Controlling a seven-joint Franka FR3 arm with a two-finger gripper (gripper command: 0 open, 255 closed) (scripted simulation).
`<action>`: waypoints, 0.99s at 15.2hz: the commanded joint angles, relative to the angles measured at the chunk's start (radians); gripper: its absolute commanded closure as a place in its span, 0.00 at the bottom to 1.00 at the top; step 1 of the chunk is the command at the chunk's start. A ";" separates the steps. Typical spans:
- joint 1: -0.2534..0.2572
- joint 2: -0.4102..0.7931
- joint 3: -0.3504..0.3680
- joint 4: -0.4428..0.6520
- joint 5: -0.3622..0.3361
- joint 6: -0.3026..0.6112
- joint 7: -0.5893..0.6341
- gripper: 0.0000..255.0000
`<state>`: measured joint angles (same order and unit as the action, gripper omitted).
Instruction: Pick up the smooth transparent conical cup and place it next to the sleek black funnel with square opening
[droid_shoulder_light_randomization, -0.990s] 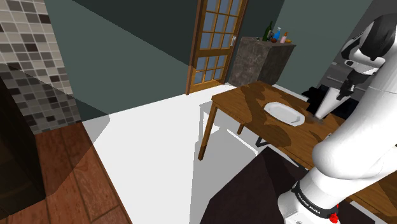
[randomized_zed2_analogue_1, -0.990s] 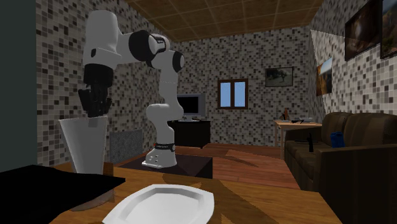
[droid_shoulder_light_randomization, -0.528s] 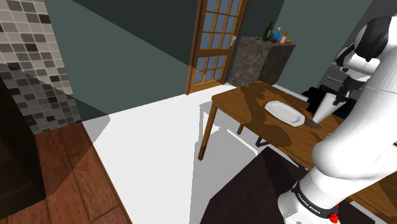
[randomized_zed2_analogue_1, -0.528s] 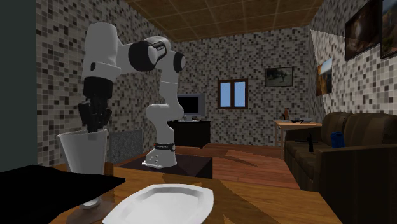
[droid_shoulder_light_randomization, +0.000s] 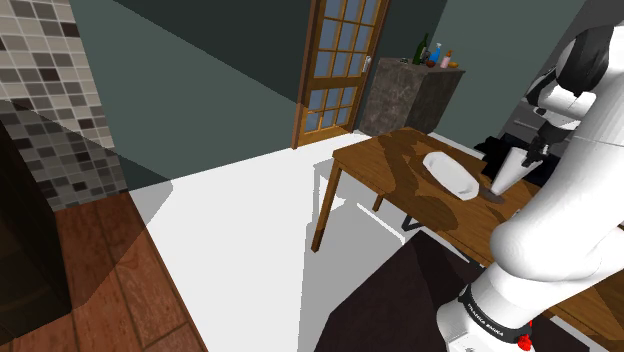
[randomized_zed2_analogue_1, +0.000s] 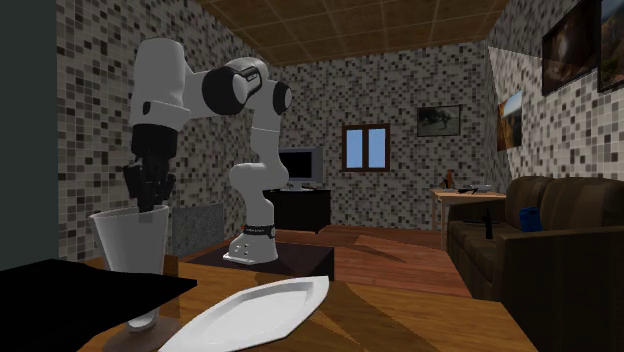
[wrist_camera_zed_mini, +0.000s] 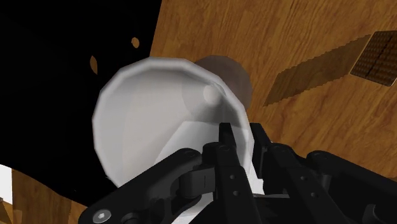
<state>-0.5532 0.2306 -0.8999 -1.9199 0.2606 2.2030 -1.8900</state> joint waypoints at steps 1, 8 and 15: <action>0.000 0.001 0.001 -0.001 0.001 0.000 0.000 0.00; 0.022 -0.046 -0.018 0.023 -0.049 -0.051 0.032 0.00; 0.037 -0.085 -0.028 0.049 -0.090 -0.099 0.059 0.00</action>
<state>-0.5170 0.1466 -0.9275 -1.8705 0.1719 2.1048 -1.8320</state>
